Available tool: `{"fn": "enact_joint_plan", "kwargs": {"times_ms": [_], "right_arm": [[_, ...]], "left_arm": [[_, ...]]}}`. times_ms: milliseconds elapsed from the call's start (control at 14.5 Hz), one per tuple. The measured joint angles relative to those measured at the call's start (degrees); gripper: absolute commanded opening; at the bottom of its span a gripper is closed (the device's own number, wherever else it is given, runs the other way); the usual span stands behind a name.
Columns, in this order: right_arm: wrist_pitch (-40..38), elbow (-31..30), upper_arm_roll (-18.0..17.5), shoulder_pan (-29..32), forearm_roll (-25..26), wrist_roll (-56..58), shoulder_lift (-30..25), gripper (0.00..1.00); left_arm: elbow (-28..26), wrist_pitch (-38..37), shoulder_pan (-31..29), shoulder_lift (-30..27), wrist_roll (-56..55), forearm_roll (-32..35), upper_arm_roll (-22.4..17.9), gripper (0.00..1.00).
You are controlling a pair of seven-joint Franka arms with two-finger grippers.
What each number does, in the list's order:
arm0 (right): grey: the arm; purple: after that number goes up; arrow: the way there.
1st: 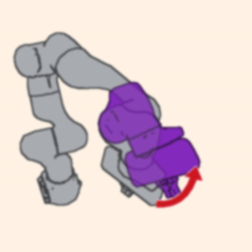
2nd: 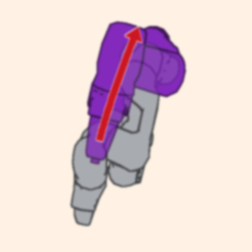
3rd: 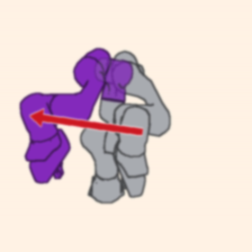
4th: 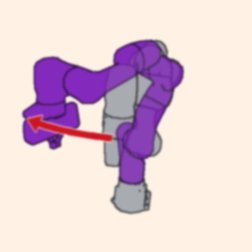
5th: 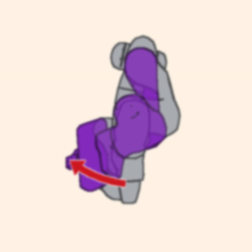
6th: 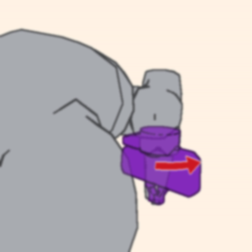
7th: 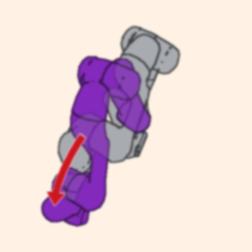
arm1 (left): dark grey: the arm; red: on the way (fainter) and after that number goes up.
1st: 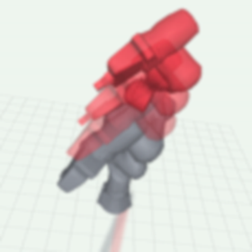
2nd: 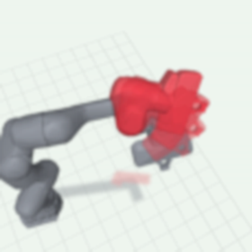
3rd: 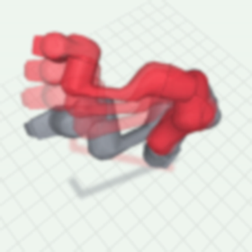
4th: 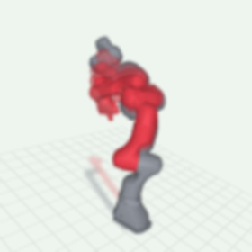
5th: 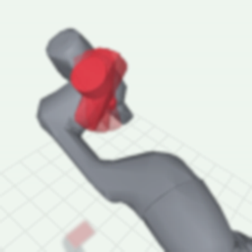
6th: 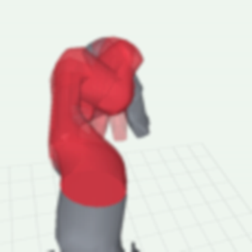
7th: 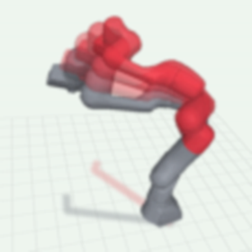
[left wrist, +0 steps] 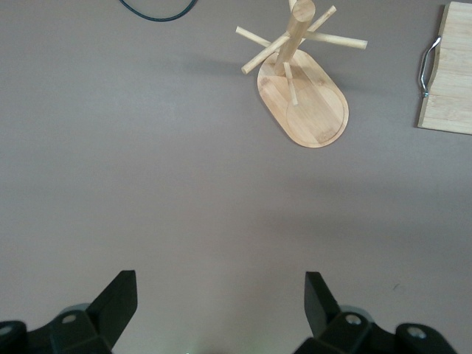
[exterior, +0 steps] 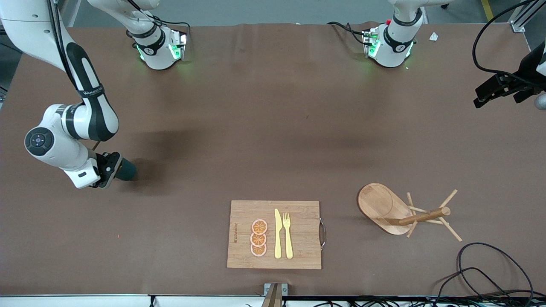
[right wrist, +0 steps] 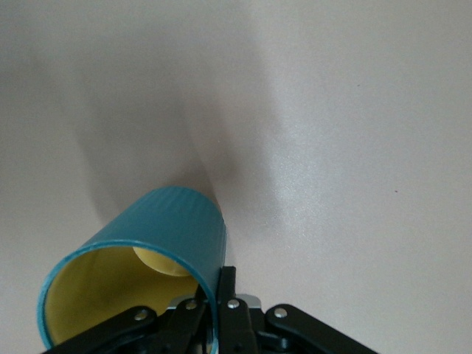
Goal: Transfer cup from left to right arm and place
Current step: 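Lower the mug onto the table and open the right gripper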
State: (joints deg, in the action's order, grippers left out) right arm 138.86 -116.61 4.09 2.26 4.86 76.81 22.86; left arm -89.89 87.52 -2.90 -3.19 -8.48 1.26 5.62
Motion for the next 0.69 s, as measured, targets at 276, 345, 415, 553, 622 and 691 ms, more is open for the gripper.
{"fn": "enact_joint_plan", "kwargs": {"times_ms": [276,345,415,553,622,691], "right_arm": [[0.14,-0.13,0.0,0.03,0.0,0.02,0.0,1.0],[0.14,-0.07,0.0,0.03,0.0,0.02,0.0,1.0],[0.03,0.05,0.0,0.03,0.0,0.02,-0.02,1.0],[-2.3,0.85,-0.05,0.03,0.0,0.03,-0.09,1.0],[-4.95,1.93,-0.11,0.03,0.0,0.04,-0.17,1.0],[-7.79,3.32,-0.18,0.03,0.0,0.05,-0.3,1.0]], "left_arm": [[0.0,0.0,-0.02,0.03,0.0,0.0,-0.02,1.0],[0.0,0.0,-0.02,0.03,0.0,0.0,-0.02,1.0],[0.0,0.0,-0.02,0.03,0.0,0.0,-0.02,1.0],[0.0,0.0,-0.02,0.03,0.0,0.0,-0.02,1.0],[0.0,0.0,-0.02,0.03,0.0,0.0,-0.02,1.0],[0.0,0.0,-0.02,0.03,0.0,0.0,-0.02,1.0]]}}
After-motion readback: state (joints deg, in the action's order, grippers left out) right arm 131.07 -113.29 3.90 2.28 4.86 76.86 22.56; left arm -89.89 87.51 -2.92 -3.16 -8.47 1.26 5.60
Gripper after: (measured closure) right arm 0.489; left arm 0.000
